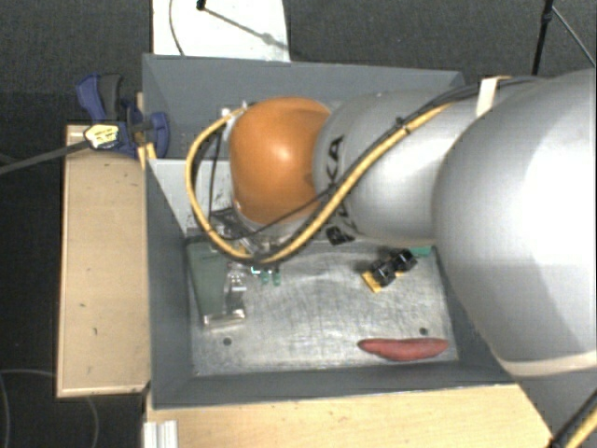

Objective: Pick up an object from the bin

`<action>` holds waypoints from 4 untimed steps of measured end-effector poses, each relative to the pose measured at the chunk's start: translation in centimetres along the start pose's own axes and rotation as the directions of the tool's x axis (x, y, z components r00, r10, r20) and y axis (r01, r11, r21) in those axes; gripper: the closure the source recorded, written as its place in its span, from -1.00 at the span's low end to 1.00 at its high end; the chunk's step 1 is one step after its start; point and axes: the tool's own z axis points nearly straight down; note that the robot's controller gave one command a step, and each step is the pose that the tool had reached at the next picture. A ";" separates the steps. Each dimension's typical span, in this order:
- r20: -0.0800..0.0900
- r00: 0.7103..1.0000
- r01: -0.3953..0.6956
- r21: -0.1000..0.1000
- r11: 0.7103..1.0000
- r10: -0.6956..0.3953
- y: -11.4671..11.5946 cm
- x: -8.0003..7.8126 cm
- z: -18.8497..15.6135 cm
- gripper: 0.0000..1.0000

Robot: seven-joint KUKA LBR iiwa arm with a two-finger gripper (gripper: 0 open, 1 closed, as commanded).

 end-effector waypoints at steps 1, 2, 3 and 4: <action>0.008 1.000 -0.006 -0.002 1.000 0.006 -0.1 -0.2 -0.5 -1.00; 0.009 0.942 0.336 0.001 0.942 -0.336 0.2 1.7 2.1 -1.00; 0.008 0.682 0.731 0.005 0.682 -0.731 0.4 2.5 5.3 -1.00; 0.006 0.555 0.832 0.006 0.555 -0.832 0.8 0.6 6.6 -1.00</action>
Offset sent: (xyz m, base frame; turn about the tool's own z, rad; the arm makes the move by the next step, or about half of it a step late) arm -0.0533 0.0065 -0.0696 -0.9535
